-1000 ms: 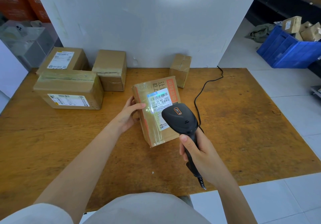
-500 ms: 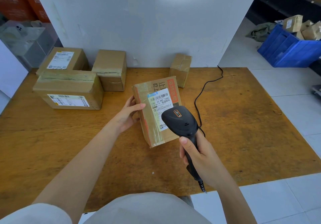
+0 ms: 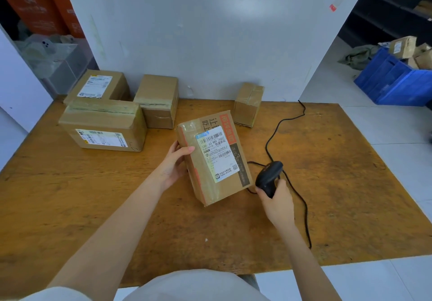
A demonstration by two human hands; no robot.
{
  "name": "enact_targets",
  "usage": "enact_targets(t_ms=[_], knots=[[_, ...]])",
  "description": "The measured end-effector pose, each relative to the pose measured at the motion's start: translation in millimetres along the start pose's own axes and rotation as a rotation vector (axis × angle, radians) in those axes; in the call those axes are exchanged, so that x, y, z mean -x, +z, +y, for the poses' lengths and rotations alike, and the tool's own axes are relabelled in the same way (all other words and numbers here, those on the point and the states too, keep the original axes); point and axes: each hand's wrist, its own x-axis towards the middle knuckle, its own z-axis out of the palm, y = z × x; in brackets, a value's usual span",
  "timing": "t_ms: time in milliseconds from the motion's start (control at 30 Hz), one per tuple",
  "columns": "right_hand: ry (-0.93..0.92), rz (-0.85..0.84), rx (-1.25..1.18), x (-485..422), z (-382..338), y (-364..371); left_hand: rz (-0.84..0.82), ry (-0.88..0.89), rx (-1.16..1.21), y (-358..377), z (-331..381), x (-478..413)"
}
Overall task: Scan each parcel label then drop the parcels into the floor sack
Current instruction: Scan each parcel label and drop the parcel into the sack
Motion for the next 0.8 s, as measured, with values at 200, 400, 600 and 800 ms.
enact_targets(t_ms=[200,400,600,800], knots=[[0.020,0.015,0.325,-22.4,9.8,25.4,0.070,0.027,-0.016,-2.8,-4.5,18.7],[-0.012,-0.011,0.429,-22.2,6.6,25.9,0.166,0.015,-0.053,-2.3,-10.6,35.9],[-0.360,-0.003,-0.133,-10.0,-24.0,-10.9,0.333,0.020,0.045,13.5,-13.1,54.7],[-0.437,-0.537,-0.520,10.6,-71.3,-25.1,0.477,-0.013,0.219,27.0,-20.5,84.8]])
